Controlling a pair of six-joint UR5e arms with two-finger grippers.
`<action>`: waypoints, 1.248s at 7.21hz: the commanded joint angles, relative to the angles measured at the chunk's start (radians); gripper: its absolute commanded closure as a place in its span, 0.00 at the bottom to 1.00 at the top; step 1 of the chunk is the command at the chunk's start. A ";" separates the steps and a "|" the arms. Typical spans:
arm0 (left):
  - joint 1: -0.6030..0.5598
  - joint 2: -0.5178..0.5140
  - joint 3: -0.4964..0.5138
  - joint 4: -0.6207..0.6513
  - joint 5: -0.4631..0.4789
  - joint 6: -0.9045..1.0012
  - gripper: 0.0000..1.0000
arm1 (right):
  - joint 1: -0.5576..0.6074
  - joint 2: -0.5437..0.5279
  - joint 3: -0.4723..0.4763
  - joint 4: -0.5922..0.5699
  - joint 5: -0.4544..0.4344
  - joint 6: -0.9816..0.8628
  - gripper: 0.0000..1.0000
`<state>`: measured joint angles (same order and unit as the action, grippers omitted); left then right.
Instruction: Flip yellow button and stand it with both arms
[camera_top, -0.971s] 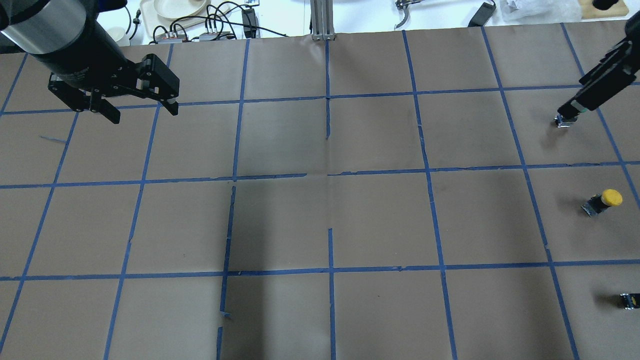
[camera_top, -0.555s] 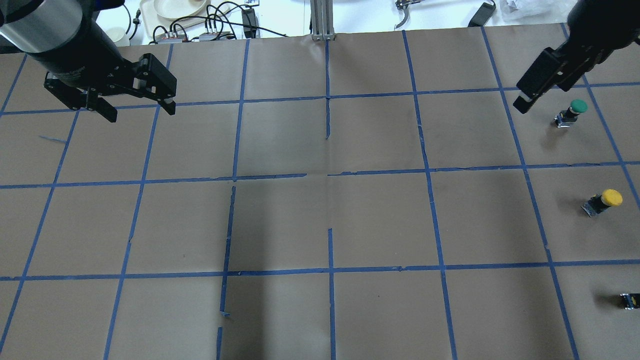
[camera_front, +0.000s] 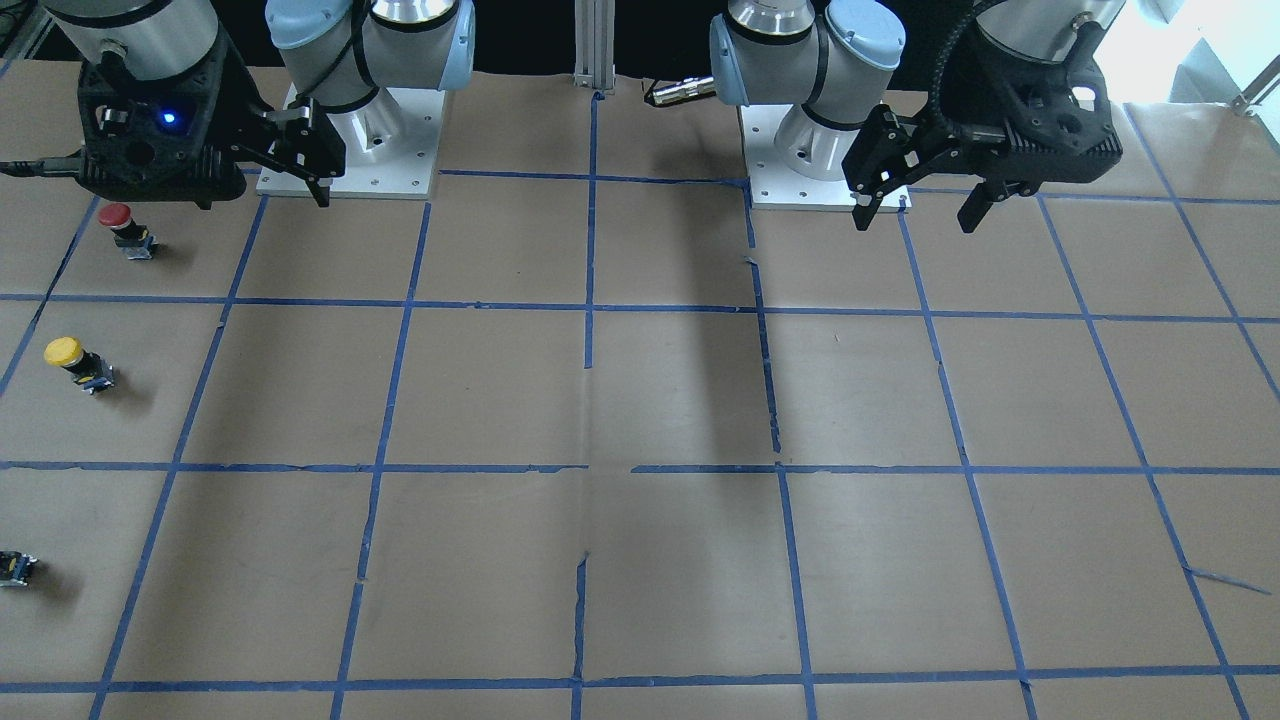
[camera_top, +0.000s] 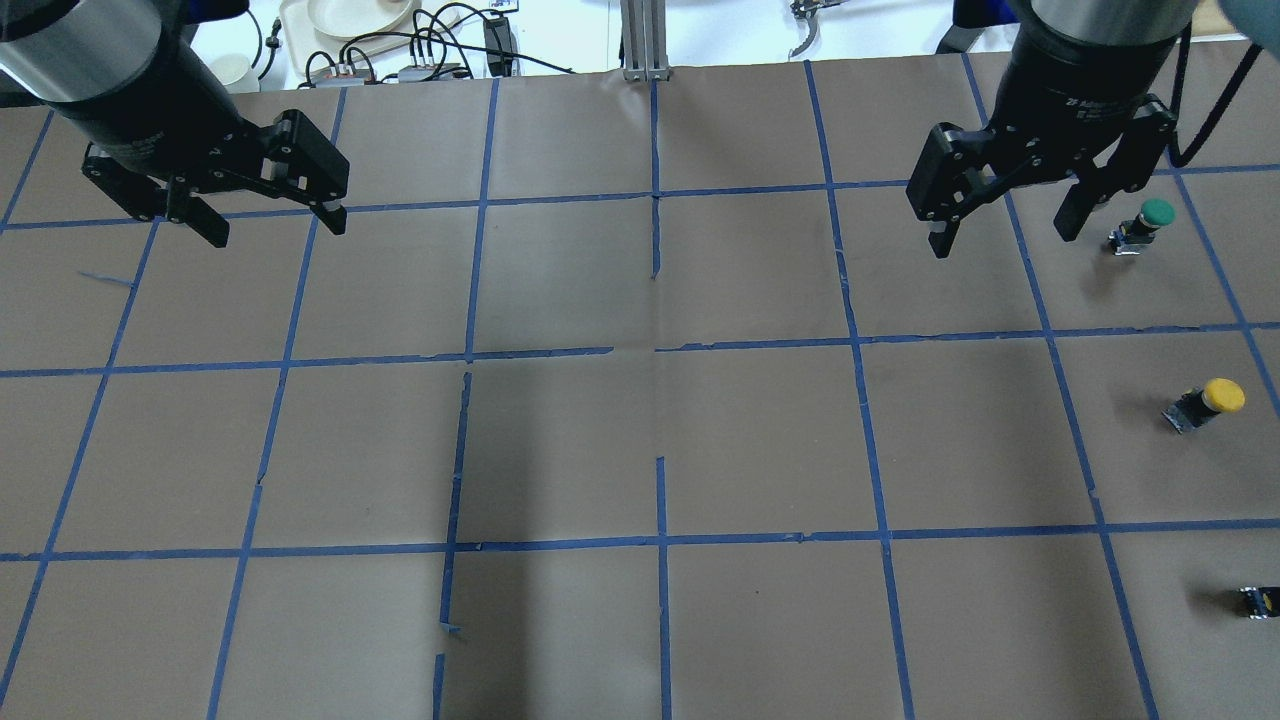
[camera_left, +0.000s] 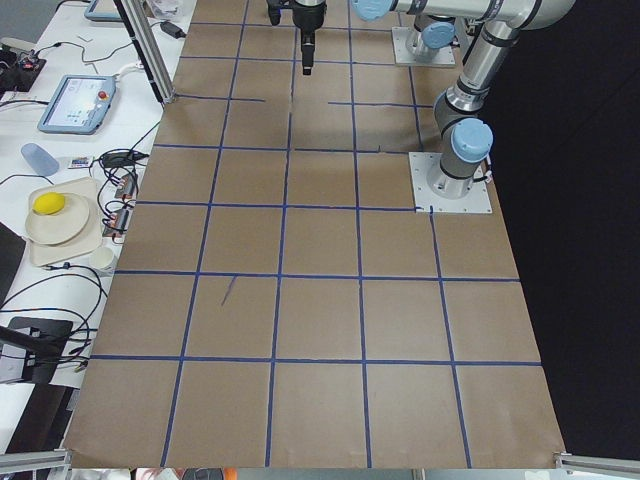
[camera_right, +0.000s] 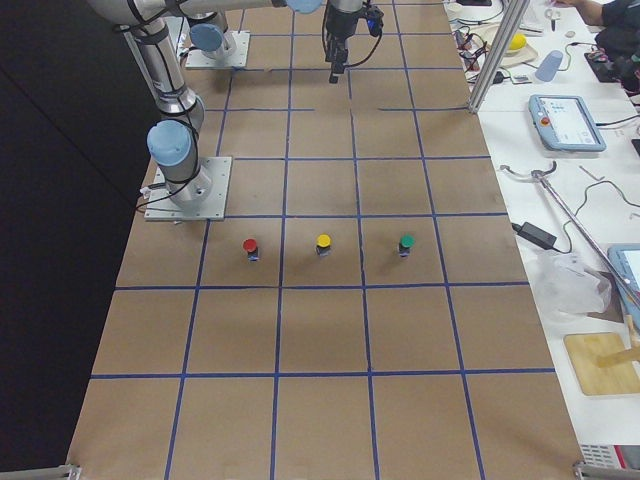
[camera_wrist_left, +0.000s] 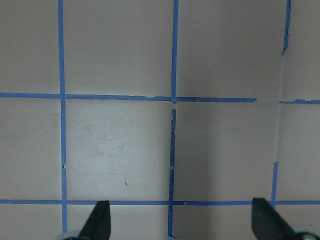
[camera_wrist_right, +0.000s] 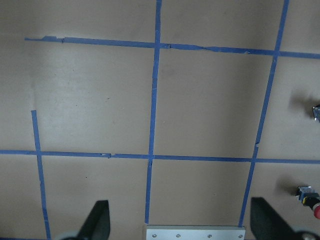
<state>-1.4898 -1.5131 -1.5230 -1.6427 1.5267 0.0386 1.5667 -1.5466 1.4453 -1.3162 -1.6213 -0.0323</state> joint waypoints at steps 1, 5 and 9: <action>0.000 -0.004 0.012 -0.014 0.000 -0.002 0.00 | 0.021 -0.001 0.026 -0.072 -0.003 0.077 0.00; 0.000 -0.004 0.012 -0.013 -0.002 -0.003 0.00 | 0.035 -0.007 0.053 -0.100 -0.003 0.072 0.00; 0.000 -0.004 0.014 -0.013 0.000 -0.003 0.00 | 0.035 0.000 0.055 -0.145 -0.005 0.080 0.01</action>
<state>-1.4895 -1.5171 -1.5105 -1.6551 1.5263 0.0353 1.6008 -1.5504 1.4993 -1.4281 -1.6261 0.0435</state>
